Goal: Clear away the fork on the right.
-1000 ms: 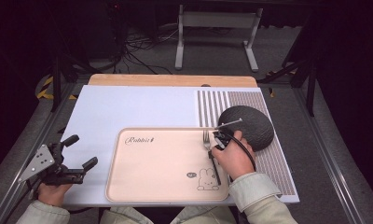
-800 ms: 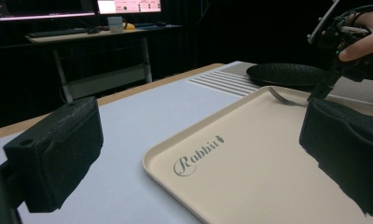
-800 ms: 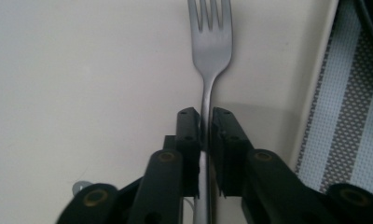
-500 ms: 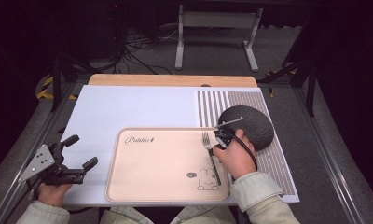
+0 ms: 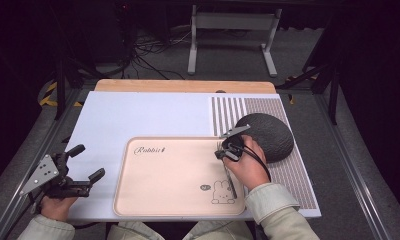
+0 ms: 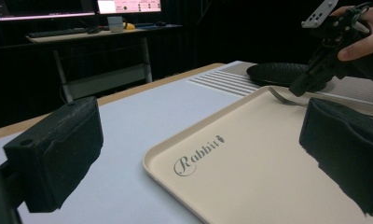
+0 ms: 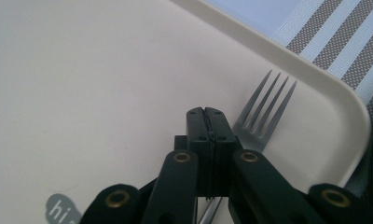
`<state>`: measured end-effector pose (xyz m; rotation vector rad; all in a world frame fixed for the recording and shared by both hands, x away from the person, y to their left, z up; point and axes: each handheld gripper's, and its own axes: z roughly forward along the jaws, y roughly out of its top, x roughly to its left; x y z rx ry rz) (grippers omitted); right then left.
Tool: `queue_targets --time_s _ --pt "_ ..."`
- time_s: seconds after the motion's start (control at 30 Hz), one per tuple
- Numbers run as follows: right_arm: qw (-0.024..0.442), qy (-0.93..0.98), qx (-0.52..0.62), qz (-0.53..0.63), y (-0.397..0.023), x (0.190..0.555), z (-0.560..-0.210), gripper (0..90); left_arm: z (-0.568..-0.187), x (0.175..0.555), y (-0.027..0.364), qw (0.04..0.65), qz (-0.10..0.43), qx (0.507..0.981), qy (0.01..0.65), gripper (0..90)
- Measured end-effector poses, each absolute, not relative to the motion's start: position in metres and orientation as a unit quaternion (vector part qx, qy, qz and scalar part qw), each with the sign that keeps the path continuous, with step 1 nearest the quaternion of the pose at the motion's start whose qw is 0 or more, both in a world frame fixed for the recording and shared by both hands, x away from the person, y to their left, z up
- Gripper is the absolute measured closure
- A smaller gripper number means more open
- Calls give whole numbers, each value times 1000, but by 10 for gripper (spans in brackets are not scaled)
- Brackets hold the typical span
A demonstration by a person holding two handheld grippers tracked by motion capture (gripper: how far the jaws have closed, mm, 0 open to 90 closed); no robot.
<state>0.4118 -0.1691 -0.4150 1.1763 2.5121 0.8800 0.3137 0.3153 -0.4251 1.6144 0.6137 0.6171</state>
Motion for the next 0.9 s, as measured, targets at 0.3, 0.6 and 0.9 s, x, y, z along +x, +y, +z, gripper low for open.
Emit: queue_targets --time_s 0.3,0.6,0.9 --pt "138 887 332 290 -165 421 -430 900 -425 314 315 608 267 699 266 3" --pt "151 887 346 267 -170 425 -435 900 -425 314 315 608 267 699 265 3" --pt "156 880 365 261 -178 426 -435 900 -425 314 315 608 267 699 265 3"
